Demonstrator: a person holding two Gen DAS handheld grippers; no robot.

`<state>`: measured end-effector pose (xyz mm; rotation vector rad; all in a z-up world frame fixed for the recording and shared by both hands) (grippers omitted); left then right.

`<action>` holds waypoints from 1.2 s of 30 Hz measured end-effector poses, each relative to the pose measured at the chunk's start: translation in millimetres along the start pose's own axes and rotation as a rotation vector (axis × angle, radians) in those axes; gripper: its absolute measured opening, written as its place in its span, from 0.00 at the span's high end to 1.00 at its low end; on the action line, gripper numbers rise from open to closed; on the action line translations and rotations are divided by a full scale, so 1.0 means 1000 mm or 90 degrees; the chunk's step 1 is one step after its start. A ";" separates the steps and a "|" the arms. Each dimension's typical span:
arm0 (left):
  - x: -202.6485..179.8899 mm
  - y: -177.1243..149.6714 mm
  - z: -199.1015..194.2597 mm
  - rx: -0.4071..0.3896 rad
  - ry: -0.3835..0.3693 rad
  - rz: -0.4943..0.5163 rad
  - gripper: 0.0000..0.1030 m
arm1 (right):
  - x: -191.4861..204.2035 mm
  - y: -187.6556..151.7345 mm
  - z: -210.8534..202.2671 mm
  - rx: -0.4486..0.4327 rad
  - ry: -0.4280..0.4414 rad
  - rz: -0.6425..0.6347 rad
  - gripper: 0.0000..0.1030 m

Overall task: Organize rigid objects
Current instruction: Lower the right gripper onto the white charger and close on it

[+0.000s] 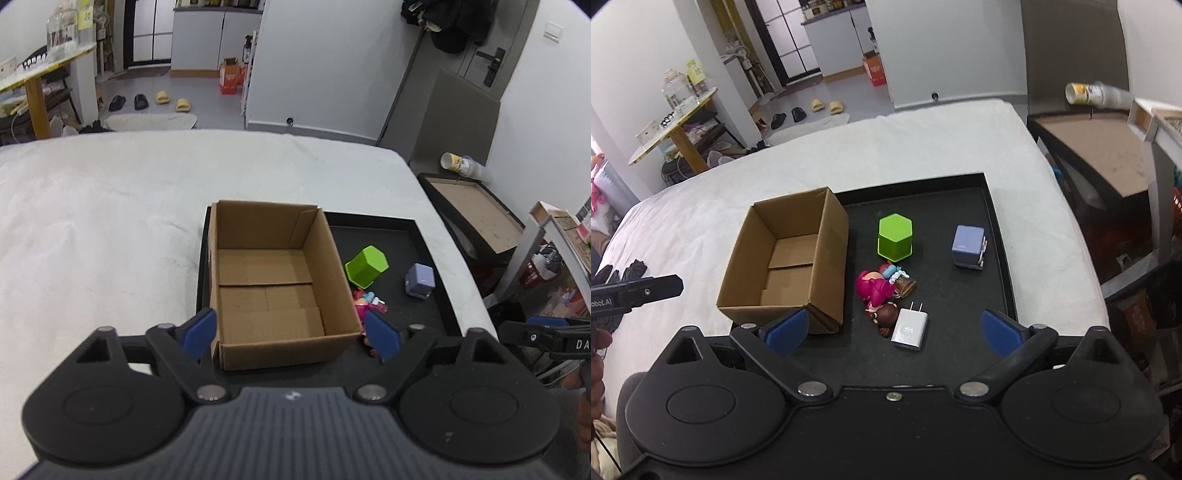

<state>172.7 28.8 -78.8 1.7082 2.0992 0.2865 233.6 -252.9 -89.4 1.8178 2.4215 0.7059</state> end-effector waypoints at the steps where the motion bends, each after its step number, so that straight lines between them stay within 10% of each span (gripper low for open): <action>1: 0.002 0.002 0.005 0.006 0.000 -0.005 0.24 | -0.001 0.002 0.004 0.007 0.003 0.003 0.05; 18: 0.040 0.018 0.074 0.098 0.029 -0.083 0.52 | -0.017 0.021 0.074 0.113 0.009 0.069 0.29; 36: 0.061 0.026 0.105 0.142 0.019 -0.095 0.71 | -0.001 0.039 0.153 0.188 -0.044 0.077 0.33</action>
Point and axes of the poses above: each gripper's, at about its wrist camera, not at the fingertips, and z roughly the way its jaws point, x to its left, y to its top, the point moved 2 cm from there along z, roughly the way its jaws point, and after that the axes turned 14 degrees about x, right-handed, at the moved point
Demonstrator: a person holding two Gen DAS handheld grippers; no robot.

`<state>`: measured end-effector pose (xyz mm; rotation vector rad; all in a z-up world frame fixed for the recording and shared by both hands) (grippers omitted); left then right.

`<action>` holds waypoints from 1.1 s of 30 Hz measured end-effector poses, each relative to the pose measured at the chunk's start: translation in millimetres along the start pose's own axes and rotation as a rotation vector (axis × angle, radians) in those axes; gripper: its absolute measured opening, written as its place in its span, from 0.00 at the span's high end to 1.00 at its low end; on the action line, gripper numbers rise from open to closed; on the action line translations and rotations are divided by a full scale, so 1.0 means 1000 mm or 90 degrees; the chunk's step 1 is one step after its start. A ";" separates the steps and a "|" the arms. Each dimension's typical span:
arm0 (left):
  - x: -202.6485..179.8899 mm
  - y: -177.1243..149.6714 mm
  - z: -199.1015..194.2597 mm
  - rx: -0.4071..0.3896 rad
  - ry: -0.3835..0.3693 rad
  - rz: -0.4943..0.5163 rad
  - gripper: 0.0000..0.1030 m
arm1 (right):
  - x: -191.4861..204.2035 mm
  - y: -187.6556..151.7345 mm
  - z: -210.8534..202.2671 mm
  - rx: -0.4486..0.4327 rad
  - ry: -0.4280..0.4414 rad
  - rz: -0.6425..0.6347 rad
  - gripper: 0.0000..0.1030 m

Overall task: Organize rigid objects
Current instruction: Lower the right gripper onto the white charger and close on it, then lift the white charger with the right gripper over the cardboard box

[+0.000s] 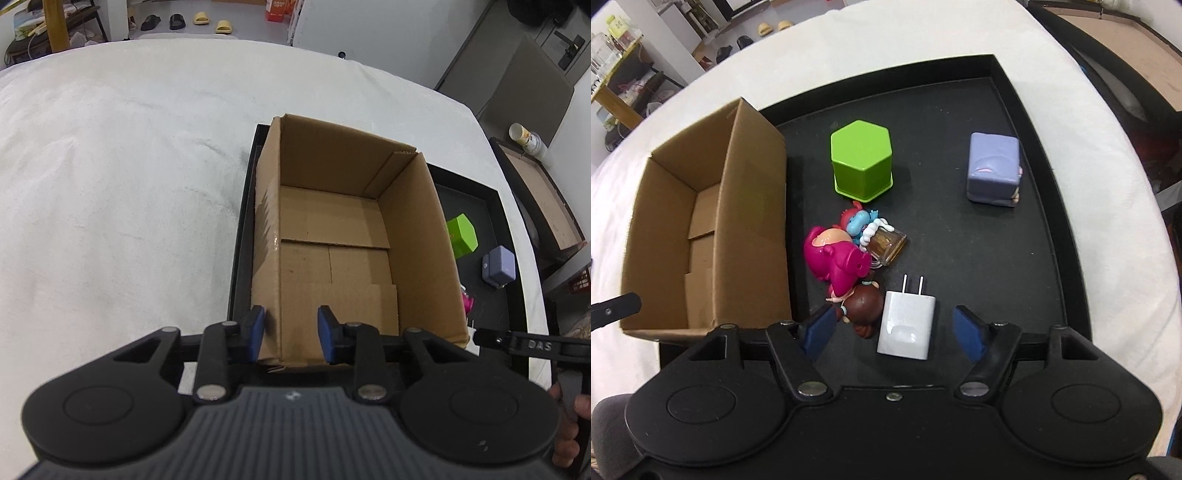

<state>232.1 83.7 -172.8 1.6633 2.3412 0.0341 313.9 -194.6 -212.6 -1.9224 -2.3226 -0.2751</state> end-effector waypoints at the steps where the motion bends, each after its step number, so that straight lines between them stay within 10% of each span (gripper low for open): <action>1: 0.001 0.000 0.001 0.004 0.000 -0.004 0.71 | 0.002 0.001 0.004 0.004 -0.007 -0.001 0.33; 10: 0.006 -0.004 0.005 -0.001 -0.003 0.002 0.75 | 0.007 0.005 0.031 0.036 -0.049 0.000 0.37; 15: 0.010 -0.003 0.005 -0.021 -0.006 -0.002 0.87 | 0.004 0.005 0.041 0.042 -0.065 -0.013 0.63; 33: 0.016 -0.012 0.001 -0.049 -0.025 -0.014 0.89 | -0.008 -0.009 -0.026 -0.036 -0.007 -0.001 0.64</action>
Point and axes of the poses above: each gripper's, at about its wrist camera, not at the fingertips, and z roughly the way its jaws point, x to its left, y to its top, the point moved 2 cm from there along z, roughly the way its jaws point, and after that the axes turned 14 degrees about x, right-handed, at the moved point
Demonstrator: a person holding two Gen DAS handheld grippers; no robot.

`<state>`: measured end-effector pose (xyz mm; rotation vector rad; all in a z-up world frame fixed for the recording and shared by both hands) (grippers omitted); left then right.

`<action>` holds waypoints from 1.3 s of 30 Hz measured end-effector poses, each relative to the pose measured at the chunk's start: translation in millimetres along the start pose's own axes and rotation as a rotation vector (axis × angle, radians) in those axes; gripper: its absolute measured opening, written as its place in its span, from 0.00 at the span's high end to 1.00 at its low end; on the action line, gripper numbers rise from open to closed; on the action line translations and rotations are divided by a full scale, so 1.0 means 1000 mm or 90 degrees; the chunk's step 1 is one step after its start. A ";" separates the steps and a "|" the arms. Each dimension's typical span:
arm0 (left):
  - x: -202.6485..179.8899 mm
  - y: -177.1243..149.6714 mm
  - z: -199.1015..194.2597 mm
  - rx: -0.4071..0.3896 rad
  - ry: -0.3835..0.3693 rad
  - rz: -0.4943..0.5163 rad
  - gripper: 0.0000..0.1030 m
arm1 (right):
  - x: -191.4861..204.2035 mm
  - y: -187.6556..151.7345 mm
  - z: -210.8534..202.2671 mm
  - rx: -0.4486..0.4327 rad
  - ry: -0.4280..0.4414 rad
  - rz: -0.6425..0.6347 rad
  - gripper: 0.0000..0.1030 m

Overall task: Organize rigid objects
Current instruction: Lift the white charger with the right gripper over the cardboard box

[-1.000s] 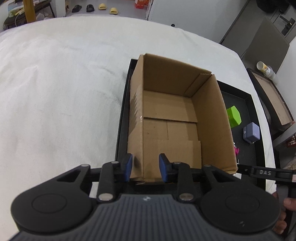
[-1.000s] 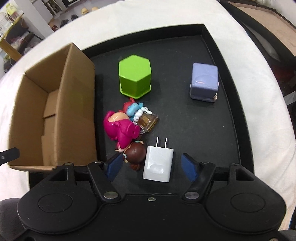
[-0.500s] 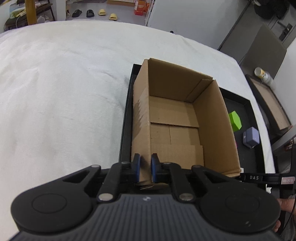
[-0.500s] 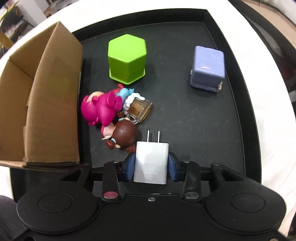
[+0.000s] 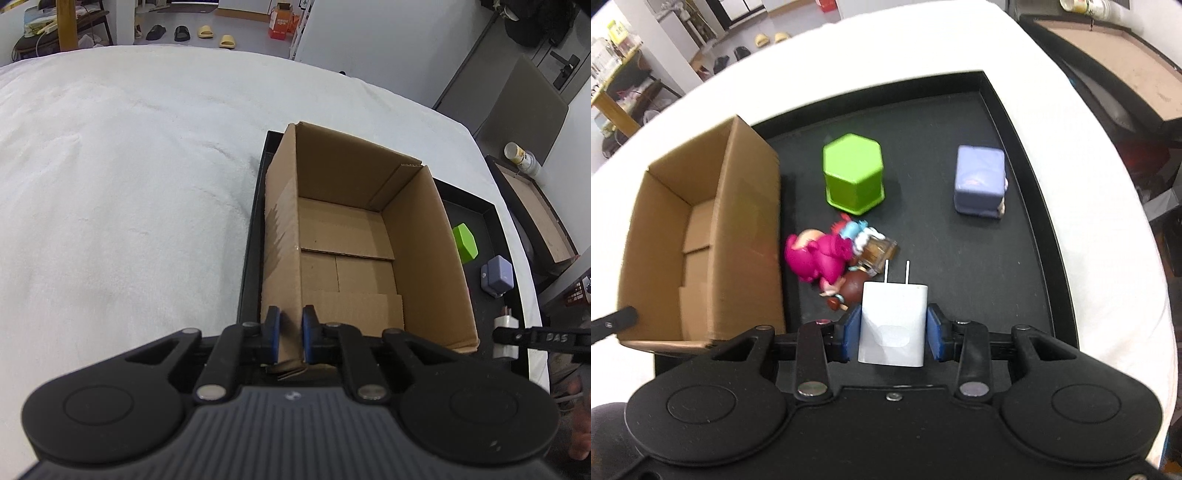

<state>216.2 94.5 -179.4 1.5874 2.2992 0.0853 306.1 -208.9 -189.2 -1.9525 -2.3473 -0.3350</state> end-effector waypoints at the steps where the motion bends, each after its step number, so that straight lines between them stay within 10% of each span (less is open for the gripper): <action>1: 0.000 0.000 0.000 -0.001 0.000 0.000 0.89 | 0.002 0.000 -0.005 -0.006 0.001 -0.004 0.64; 39: 0.009 -0.022 -0.005 0.018 -0.049 -0.022 0.89 | 0.110 0.038 -0.053 -0.095 0.095 -0.127 0.64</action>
Point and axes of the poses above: each gripper's, at about its wrist camera, not at the fingertips, and z roughly the way its jaws point, x to its left, y to its top, the point moved 2 cm from there along z, roughly the way its jaws point, and after that the axes turned 14 degrees about x, right-handed, at the moved point
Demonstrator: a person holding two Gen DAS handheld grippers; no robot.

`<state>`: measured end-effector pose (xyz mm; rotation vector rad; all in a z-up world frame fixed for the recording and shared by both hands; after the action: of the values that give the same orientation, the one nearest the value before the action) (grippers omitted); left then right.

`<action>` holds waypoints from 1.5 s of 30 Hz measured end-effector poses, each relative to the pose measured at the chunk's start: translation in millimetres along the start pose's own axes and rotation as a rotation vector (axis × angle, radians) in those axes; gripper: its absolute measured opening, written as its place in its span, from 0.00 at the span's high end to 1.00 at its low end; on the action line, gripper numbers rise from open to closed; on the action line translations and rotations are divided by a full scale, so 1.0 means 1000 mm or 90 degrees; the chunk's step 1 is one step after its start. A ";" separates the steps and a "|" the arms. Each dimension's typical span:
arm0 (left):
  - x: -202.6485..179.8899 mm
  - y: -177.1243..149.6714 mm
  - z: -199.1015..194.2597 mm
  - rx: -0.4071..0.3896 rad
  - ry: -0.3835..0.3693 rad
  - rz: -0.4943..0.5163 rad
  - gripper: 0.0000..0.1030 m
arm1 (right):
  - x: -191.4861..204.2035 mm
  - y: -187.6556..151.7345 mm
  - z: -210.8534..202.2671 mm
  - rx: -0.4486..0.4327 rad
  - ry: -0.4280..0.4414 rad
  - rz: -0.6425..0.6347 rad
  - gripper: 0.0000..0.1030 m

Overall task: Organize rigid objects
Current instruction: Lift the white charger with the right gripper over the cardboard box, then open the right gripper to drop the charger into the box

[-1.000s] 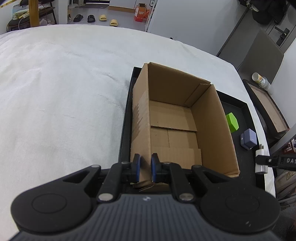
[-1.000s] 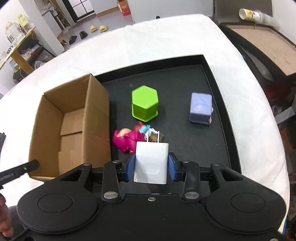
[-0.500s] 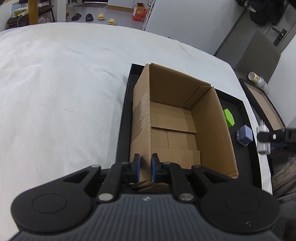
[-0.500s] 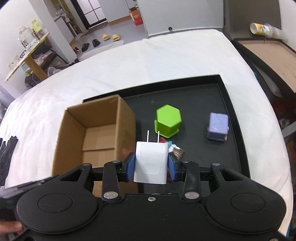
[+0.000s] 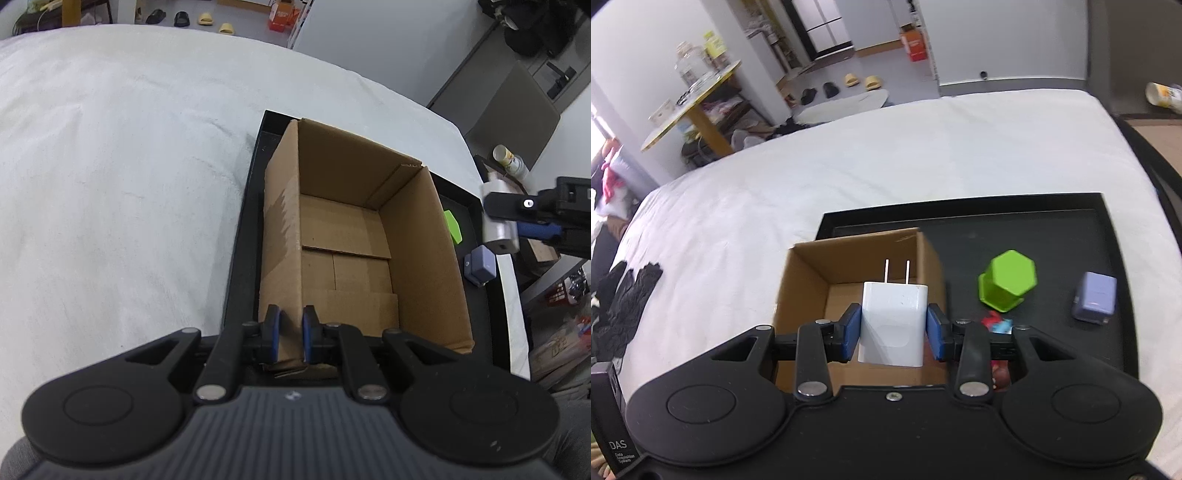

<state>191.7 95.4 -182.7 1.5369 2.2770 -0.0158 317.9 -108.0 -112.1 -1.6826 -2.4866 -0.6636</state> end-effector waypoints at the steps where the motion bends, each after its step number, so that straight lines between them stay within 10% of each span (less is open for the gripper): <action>1: 0.000 0.001 0.000 0.001 -0.002 -0.003 0.89 | 0.004 0.001 0.003 0.003 0.001 -0.006 0.64; 25: 0.007 0.004 0.003 0.014 -0.022 -0.023 0.88 | 0.066 0.017 0.050 0.050 0.013 -0.088 0.63; 30: 0.005 0.005 0.004 0.017 -0.015 -0.021 0.88 | 0.073 0.022 0.040 -0.007 0.007 -0.111 0.24; 45: 0.000 0.006 0.007 0.020 0.006 -0.028 0.87 | 0.051 0.008 0.020 -0.024 -0.005 -0.097 0.18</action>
<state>199.1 95.5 -188.1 1.5049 2.3272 -0.0564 308.5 -53.5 -113.0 -1.5224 -2.6439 -0.7227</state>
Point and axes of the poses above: each gripper's, at about its wrist camera, not at the fingertips, and z roughly the way its jaws point, x to its left, y to its top, the point moved 2 cm from there along z, roughly the way its jaws point, and after that the axes turned 14 degrees about x, right-handed, at the moved point
